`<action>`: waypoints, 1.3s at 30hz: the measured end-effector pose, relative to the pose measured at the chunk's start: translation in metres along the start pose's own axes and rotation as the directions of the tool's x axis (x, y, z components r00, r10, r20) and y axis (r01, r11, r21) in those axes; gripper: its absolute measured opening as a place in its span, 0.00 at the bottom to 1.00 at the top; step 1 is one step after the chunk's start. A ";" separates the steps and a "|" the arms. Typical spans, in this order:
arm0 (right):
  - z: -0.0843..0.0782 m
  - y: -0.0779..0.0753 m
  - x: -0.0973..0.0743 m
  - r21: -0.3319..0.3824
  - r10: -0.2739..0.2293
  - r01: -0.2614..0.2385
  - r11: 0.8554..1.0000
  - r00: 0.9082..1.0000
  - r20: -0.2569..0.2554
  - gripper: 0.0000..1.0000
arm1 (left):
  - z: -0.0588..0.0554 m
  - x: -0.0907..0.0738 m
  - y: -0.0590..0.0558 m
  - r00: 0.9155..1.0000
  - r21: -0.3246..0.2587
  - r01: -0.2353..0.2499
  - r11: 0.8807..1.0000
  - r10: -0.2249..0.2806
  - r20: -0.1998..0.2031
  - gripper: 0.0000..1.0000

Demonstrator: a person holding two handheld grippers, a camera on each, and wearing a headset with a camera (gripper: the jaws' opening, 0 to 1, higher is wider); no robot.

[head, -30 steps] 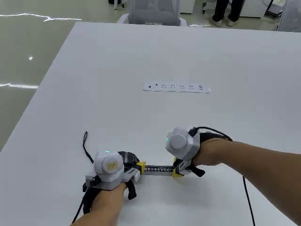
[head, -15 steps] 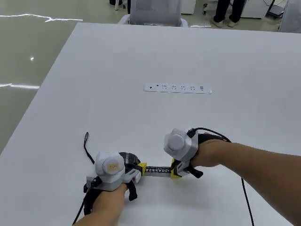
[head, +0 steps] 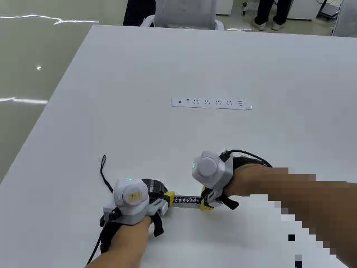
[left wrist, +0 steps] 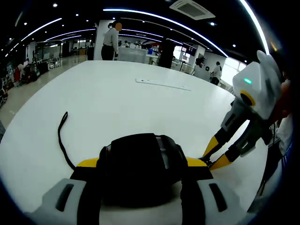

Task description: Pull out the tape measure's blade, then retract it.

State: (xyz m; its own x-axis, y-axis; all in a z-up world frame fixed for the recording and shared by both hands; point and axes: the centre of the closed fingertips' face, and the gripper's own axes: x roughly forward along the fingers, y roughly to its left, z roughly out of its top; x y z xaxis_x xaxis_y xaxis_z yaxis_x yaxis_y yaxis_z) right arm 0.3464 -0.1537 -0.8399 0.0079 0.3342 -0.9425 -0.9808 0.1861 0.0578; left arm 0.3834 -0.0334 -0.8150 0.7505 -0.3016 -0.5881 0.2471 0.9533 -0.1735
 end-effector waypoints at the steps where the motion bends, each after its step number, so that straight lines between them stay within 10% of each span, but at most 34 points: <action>1: 0.001 0.000 0.000 -0.002 0.000 0.000 1.000 1.000 0.001 0.14 | 0.000 0.000 0.000 1.000 0.000 0.000 1.000 0.000 0.000 0.66; 39: 0.024 0.002 0.010 -0.022 0.005 -0.004 1.000 1.000 0.019 0.14 | -0.001 0.000 0.000 1.000 -0.001 0.003 1.000 -0.003 0.000 0.66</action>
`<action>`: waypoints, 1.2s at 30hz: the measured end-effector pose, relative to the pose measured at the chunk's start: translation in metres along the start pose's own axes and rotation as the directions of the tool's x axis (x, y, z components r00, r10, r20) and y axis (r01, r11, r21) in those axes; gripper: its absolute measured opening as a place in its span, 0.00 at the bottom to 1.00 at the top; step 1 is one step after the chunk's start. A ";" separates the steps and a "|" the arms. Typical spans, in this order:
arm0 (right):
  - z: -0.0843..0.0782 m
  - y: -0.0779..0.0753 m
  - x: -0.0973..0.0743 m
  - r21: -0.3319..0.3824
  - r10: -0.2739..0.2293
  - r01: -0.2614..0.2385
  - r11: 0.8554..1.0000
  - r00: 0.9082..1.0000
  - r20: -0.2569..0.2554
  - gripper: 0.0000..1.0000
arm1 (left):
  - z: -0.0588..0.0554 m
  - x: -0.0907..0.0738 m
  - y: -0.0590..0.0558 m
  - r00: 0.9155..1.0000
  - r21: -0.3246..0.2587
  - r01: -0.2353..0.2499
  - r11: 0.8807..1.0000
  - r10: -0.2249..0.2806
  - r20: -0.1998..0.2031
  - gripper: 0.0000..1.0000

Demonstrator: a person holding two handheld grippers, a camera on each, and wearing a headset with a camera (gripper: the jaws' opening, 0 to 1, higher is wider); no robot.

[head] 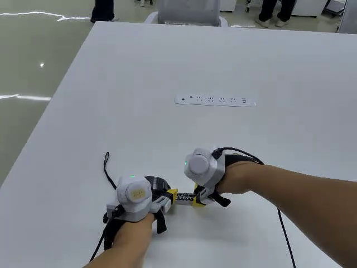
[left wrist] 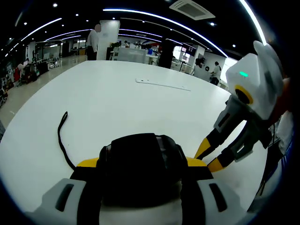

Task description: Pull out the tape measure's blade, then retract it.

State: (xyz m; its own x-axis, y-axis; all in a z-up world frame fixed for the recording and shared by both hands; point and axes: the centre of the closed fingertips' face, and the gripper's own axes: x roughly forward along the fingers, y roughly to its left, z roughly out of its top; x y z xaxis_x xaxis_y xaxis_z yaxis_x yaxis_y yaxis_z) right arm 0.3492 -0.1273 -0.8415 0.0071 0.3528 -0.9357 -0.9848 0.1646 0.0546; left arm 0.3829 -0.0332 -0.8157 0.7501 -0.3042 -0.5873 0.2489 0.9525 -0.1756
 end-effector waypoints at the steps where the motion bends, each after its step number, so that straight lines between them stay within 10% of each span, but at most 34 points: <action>1: 0.000 0.000 0.000 0.000 0.000 0.000 1.000 1.000 0.001 0.14 | 0.000 0.000 0.000 1.000 0.000 0.000 1.000 0.000 0.000 0.66; 36: 0.020 0.001 0.004 -0.005 0.010 -0.010 1.000 0.998 0.066 0.13 | 0.001 0.001 0.001 1.000 -0.004 0.000 1.000 0.000 0.002 0.66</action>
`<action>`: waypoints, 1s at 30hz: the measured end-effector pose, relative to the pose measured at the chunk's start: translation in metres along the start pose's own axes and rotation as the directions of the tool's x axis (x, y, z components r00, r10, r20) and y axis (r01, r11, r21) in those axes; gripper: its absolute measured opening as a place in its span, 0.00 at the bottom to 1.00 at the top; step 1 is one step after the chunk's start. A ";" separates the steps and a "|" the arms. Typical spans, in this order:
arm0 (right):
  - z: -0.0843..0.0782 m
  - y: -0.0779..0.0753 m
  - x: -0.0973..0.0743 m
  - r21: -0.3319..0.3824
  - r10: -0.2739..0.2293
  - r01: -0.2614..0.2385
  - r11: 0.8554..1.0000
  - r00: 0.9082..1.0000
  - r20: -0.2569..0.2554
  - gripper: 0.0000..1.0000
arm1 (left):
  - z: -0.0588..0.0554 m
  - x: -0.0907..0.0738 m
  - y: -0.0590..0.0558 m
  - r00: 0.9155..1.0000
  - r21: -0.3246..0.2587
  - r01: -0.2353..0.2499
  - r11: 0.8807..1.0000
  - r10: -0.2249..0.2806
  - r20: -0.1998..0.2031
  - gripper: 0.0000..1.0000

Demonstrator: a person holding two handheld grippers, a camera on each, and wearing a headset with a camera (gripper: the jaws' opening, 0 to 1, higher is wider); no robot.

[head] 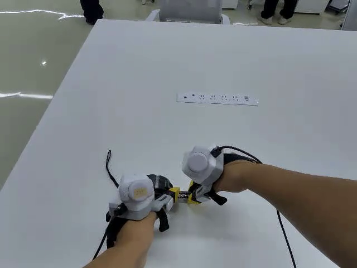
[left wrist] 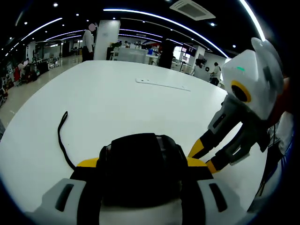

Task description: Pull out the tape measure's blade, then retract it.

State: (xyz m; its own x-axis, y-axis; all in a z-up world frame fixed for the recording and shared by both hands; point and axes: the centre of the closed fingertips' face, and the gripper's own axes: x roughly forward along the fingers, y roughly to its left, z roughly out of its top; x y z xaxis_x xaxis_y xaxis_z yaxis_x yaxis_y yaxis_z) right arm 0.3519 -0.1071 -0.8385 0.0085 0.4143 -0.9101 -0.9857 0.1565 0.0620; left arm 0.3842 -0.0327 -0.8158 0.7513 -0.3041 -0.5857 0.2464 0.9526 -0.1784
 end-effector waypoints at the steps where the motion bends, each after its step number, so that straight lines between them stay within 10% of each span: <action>1: 0.001 0.000 0.000 0.000 0.000 0.000 1.000 1.000 0.000 0.13 | 0.000 0.000 0.000 1.000 -0.001 0.000 1.000 0.000 0.000 0.66; 30: 0.010 0.000 0.005 -0.015 0.003 -0.003 1.000 1.000 0.013 0.13 | 0.000 0.000 -0.001 1.000 -0.007 0.004 1.000 -0.004 0.002 0.66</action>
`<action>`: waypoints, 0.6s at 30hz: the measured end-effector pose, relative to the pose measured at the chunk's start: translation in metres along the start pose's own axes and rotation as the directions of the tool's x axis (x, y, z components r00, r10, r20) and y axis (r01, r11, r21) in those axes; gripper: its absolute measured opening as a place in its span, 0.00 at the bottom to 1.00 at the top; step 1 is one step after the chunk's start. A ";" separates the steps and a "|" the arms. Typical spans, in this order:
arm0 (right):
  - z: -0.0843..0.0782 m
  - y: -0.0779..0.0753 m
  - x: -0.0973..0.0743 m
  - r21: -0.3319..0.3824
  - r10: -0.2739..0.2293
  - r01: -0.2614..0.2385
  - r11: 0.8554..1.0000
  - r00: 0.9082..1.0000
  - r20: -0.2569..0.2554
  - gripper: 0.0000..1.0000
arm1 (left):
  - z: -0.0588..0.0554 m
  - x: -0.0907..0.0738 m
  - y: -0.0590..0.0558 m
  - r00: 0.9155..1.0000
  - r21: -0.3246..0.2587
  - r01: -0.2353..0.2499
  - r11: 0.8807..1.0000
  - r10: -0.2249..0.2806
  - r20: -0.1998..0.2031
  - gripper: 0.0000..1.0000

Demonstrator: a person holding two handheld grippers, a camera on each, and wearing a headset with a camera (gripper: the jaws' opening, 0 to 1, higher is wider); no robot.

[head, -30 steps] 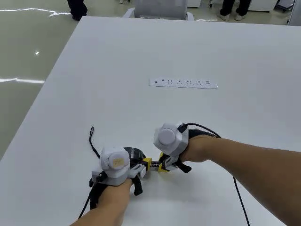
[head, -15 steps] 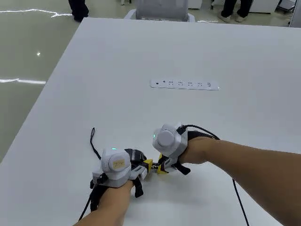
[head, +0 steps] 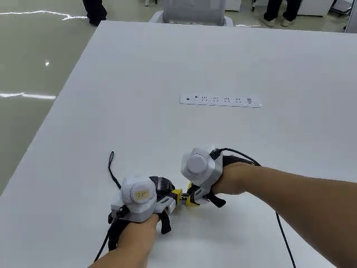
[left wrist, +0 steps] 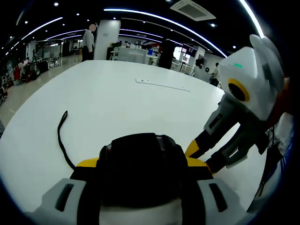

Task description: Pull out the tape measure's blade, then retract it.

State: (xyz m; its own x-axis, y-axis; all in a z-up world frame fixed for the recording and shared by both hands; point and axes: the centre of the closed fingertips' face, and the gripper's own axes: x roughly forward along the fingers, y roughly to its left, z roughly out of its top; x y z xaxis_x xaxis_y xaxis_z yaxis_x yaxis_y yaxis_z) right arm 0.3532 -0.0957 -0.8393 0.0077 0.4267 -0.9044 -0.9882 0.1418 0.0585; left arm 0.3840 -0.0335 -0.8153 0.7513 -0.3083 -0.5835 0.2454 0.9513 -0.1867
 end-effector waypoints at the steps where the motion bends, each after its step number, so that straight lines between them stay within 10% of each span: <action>1: 0.001 0.000 0.000 0.000 -0.001 0.001 1.000 1.000 -0.001 0.13 | 0.000 0.000 0.000 1.000 -0.001 0.000 1.000 0.000 0.000 0.66; 18: 0.007 0.000 0.004 0.007 0.012 -0.012 1.000 1.000 0.015 0.13 | 0.000 0.000 0.001 1.000 -0.006 0.003 1.000 -0.003 0.001 0.66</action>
State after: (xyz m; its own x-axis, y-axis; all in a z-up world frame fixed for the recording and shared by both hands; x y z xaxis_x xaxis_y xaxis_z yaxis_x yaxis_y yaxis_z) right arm 0.3548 -0.0878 -0.8398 -0.0022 0.4419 -0.8971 -0.9871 0.1429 0.0728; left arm 0.3841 -0.0325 -0.8157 0.7512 -0.3109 -0.5822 0.2440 0.9505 -0.1926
